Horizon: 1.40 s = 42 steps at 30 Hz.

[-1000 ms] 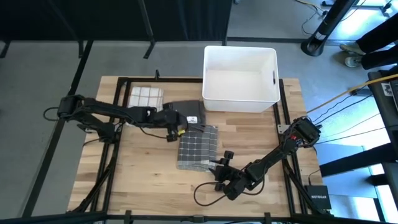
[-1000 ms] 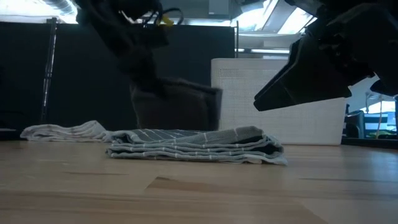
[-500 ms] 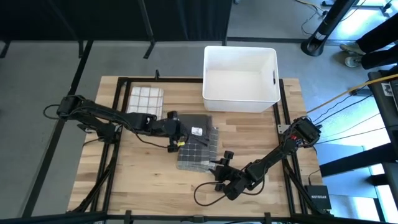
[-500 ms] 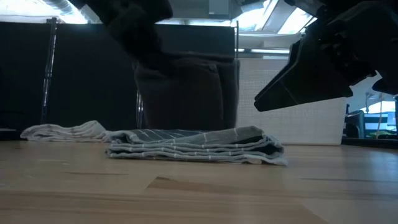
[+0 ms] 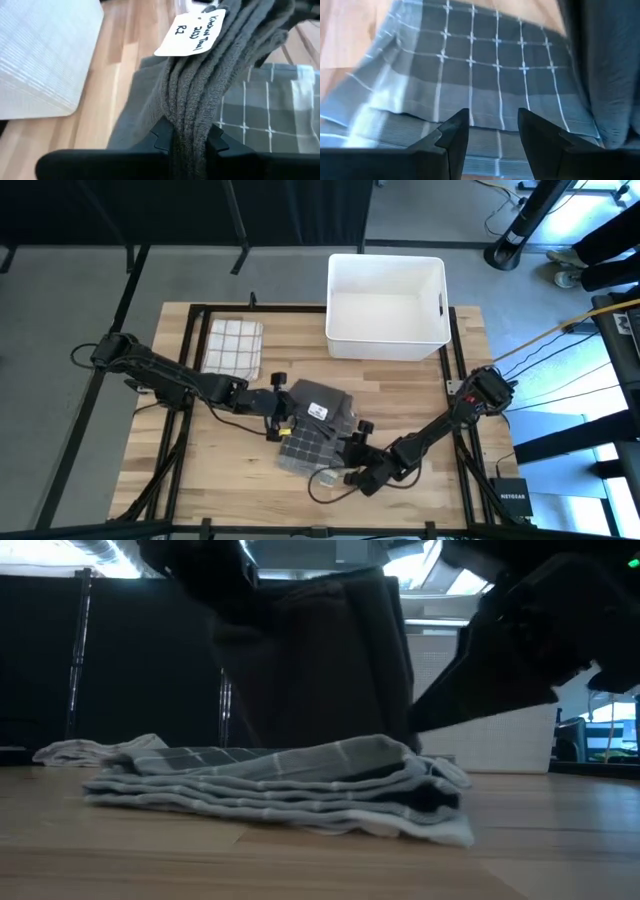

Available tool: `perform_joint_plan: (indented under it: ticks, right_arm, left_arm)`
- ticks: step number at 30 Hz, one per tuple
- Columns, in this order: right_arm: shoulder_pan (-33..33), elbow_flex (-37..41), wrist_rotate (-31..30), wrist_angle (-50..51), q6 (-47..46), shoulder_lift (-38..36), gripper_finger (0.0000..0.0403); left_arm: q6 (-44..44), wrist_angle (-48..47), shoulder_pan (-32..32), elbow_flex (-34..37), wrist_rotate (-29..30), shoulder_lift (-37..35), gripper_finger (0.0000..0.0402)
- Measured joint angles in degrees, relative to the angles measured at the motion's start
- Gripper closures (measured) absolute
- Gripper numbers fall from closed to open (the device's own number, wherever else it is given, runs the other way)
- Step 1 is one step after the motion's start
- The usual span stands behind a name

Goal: Fold towel
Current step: Stack the gray towel on top of the gray patterned towel

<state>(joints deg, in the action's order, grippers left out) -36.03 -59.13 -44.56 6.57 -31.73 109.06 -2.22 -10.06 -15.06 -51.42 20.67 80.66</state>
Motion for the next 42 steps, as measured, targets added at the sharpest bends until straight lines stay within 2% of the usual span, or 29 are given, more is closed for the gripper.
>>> perform_joint_plan:
  ticks: [4,12,20,29,33,37,42]
  right_arm:
    - [1.38,0.0,3.97,2.0,-1.75,0.0,0.0231]
    - [1.19,-0.02,5.24,4.7,-4.13,0.0,0.0231]
    - [-0.9,-0.49,4.32,5.94,-4.15,-0.17,0.0231]
    - [-1.77,-6.46,14.4,16.12,-4.81,-0.22,0.0231]
    - [-2.72,-9.06,14.41,20.42,-5.48,-0.23,0.0231]
    - [-3.96,-9.55,11.73,20.75,-5.37,-0.26,0.0231]
    - [-4.24,-9.55,11.5,21.08,-5.48,-0.26,0.0231]
  left_arm:
    - [-1.05,0.31,-0.27,-0.23,1.59,-0.21,0.0372]
    - [-2.9,-0.01,-3.77,-4.73,2.59,-0.79,0.0368]
    - [2.93,-7.17,-5.72,-5.1,2.61,-0.35,0.0366]
    - [11.94,-7.56,-6.39,-5.05,1.81,2.27,0.0362]
    - [17.07,-7.94,-6.66,-5.04,0.95,2.71,0.0362]
    - [17.35,-7.92,-6.98,-5.03,0.53,2.84,0.0357]
    - [21.19,-7.83,-6.94,-5.03,0.44,2.84,0.0315]
